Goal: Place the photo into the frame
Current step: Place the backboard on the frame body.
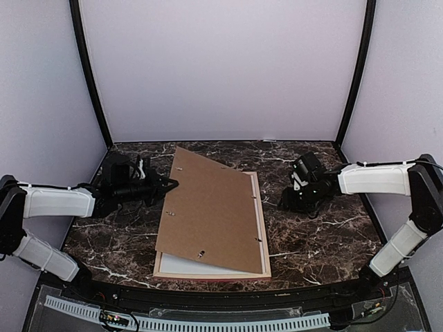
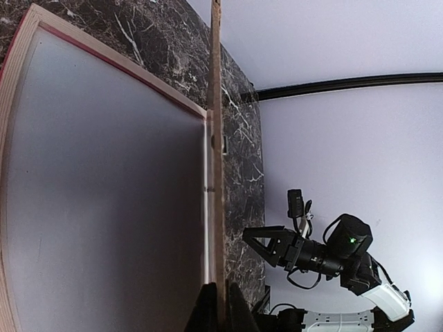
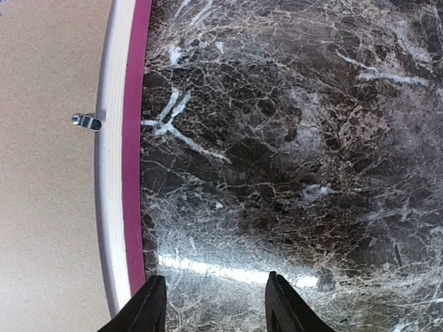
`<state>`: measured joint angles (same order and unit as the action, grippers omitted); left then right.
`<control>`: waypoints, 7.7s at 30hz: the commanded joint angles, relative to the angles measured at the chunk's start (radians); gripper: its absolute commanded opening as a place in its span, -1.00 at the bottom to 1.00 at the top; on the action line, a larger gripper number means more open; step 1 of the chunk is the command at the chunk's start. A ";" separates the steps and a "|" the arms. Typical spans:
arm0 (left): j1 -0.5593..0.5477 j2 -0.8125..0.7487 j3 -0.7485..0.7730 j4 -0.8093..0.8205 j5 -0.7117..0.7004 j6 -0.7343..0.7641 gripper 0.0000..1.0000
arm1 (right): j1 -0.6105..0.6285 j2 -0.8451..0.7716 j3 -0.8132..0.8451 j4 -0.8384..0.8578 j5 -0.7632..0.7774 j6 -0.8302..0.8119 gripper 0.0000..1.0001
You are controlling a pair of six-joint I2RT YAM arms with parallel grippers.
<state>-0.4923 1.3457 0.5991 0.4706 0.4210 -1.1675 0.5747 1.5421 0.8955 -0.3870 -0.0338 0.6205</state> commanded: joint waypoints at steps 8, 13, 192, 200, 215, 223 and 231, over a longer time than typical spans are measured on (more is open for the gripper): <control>-0.011 0.002 -0.026 0.136 0.004 -0.015 -1.00 | -0.006 -0.039 -0.053 0.054 -0.011 0.027 0.00; -0.015 0.016 -0.034 0.160 0.006 -0.018 -1.00 | -0.006 -0.041 -0.061 0.060 -0.012 0.032 0.00; 0.017 0.150 -0.072 -0.011 -0.158 0.143 -1.00 | -0.006 0.044 -0.101 0.137 -0.067 0.017 0.06; 0.045 0.135 -0.061 -0.065 -0.147 0.178 -1.00 | -0.006 0.054 -0.101 0.146 -0.073 0.019 0.07; 0.046 0.227 -0.022 -0.036 -0.064 0.183 -1.00 | -0.004 0.057 -0.106 0.151 -0.075 0.019 0.07; 0.046 0.170 -0.019 0.008 -0.005 0.168 -1.00 | -0.005 0.060 -0.098 0.147 -0.076 0.017 0.07; 0.042 0.124 0.048 -0.028 0.051 0.159 -1.00 | -0.004 0.051 -0.095 0.139 -0.074 0.017 0.07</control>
<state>-0.4488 1.5013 0.6189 0.5396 0.4572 -1.0580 0.5739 1.5936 0.7998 -0.2607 -0.1085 0.6445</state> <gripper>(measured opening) 0.024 0.535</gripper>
